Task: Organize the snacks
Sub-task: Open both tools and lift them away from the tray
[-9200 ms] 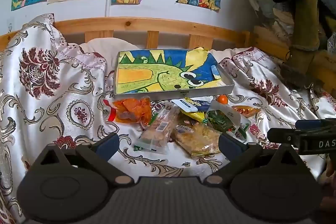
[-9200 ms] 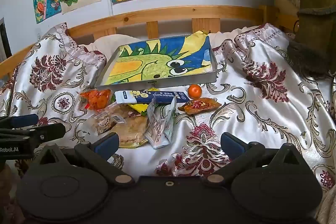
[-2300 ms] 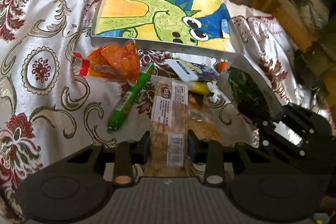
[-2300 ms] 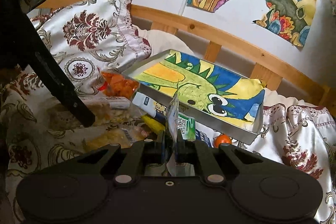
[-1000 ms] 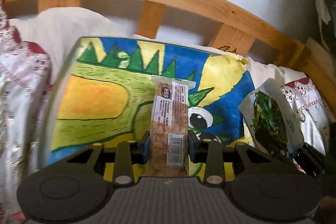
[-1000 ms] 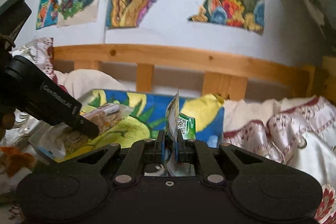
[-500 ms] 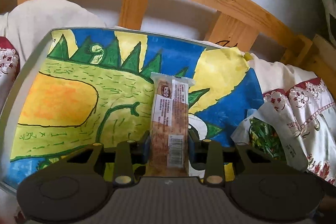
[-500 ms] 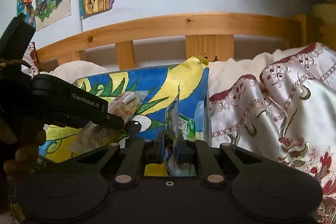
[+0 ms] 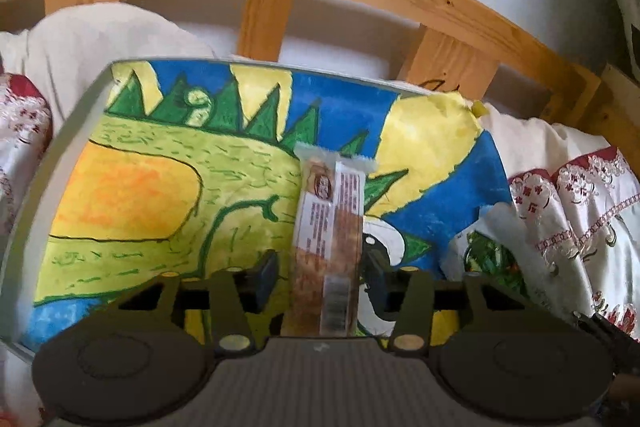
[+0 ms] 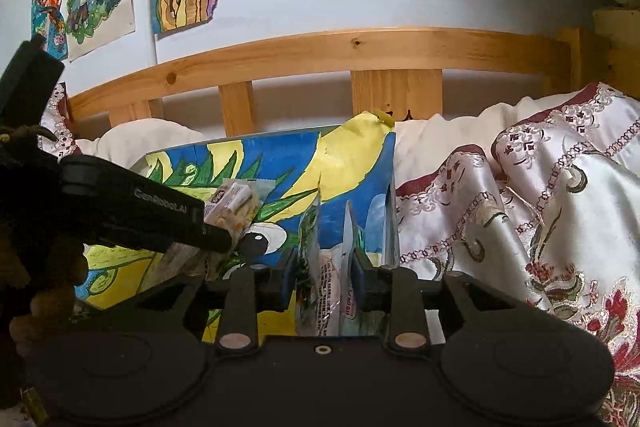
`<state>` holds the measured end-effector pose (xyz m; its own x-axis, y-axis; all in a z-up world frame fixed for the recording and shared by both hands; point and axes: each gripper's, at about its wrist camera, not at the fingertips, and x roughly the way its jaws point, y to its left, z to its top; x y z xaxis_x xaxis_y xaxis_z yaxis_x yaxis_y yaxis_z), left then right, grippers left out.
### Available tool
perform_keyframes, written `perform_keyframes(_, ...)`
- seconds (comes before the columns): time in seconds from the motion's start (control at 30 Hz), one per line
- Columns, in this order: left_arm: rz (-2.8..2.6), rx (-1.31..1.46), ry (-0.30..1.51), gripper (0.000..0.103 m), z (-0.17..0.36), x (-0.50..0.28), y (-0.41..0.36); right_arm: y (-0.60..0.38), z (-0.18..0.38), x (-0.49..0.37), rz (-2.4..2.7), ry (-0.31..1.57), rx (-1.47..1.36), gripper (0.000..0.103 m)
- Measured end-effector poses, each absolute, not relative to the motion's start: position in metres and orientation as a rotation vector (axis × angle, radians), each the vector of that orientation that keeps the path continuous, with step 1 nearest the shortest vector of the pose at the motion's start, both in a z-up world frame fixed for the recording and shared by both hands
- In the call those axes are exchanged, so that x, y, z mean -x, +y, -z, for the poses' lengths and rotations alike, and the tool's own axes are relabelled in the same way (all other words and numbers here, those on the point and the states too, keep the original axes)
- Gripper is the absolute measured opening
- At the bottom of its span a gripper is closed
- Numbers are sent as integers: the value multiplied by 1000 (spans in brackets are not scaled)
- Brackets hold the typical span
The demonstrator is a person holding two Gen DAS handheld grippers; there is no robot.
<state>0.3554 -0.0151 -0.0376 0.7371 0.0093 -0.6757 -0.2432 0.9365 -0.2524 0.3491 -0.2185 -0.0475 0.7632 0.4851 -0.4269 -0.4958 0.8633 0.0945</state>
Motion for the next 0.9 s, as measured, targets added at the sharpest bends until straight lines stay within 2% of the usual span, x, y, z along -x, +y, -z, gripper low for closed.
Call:
perform_keyframes(0.17, -155, 343, 701, 74, 23, -338, -7, -219, 41, -341, -540, 413, 29, 59)
perform_keyframes(0.47, -209, 356, 603, 99, -3, -289, 9, -219, 18, -313, -562, 326, 36, 83)
perform_keyframes(0.67, -212, 330, 539, 102, -16, -251, 14, -224, -1, -286, -564, 250, 27, 94)
perform_keyframes(0.9, -230, 291, 457, 102, -26, -198, 17, -232, -19, -250, -555, 201, 12, 98)
